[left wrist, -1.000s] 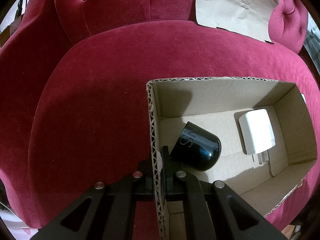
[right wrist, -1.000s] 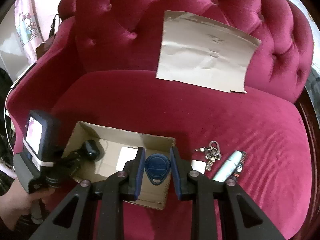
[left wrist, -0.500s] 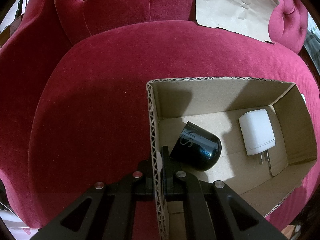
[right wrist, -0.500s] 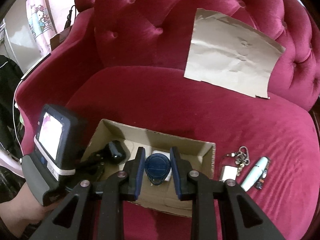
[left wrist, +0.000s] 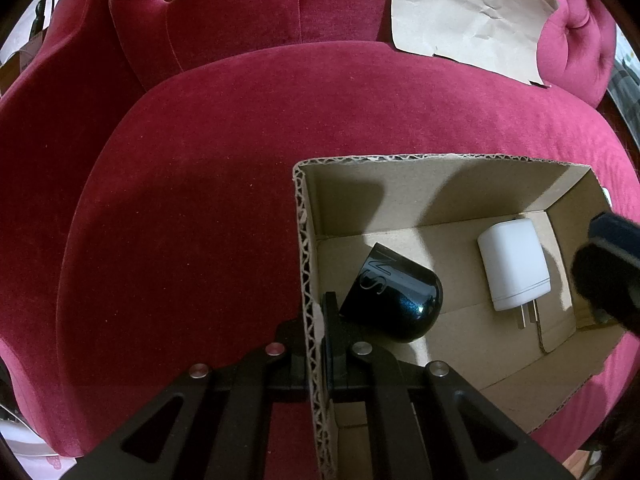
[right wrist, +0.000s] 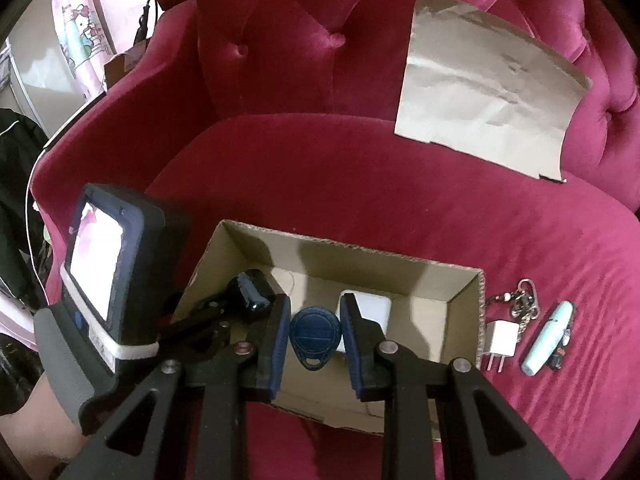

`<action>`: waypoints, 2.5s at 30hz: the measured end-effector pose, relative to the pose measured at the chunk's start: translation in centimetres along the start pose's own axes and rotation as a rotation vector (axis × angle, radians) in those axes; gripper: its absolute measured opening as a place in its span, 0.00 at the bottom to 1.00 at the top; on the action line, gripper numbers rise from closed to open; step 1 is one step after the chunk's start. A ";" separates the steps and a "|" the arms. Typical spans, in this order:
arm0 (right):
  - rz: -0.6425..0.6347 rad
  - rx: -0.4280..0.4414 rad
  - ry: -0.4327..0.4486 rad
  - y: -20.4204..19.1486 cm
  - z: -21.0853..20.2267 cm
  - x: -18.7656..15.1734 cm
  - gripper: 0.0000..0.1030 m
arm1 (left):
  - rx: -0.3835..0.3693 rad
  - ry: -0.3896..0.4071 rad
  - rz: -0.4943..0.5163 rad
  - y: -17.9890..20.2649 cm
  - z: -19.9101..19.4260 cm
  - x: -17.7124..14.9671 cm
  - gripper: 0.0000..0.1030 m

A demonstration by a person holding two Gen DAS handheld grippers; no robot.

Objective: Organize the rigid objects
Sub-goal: 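Lower the blue tag into the box and open the right gripper, then move the right gripper back to the light blue bottle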

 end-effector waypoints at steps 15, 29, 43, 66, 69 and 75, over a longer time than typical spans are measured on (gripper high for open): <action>0.007 0.020 -0.002 -0.2 0.8 -0.6 0.27 | 0.001 0.000 0.000 0.0 0.0 0.0 0.04; -0.009 -0.033 0.048 0.4 0.0 -0.8 0.99 | 0.003 0.001 0.001 0.1 0.0 0.0 0.04; 0.015 -0.053 0.029 2.5 -1.2 0.0 1.00 | 0.004 0.002 0.001 0.1 0.0 -0.1 0.04; 0.177 -0.212 0.052 12.4 -3.8 0.8 1.00 | 0.003 0.002 0.001 0.1 0.0 -0.1 0.04; 0.192 -0.230 0.048 13.6 -3.8 0.7 1.00 | 0.003 0.002 0.001 0.1 0.0 -0.1 0.04; 0.222 -0.256 0.033 15.7 -3.3 0.3 1.00 | 0.003 0.002 0.001 0.1 0.0 -0.1 0.04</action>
Point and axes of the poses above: each gripper's, at about its wrist camera, not at the fingertips, and z roughly the way its jaws point, y to its right, x to its top, the point moved 1 cm from there along z, roughly the way its jaws point, and after that the axes turned 7 degrees about -x, right-handed, at the moved point
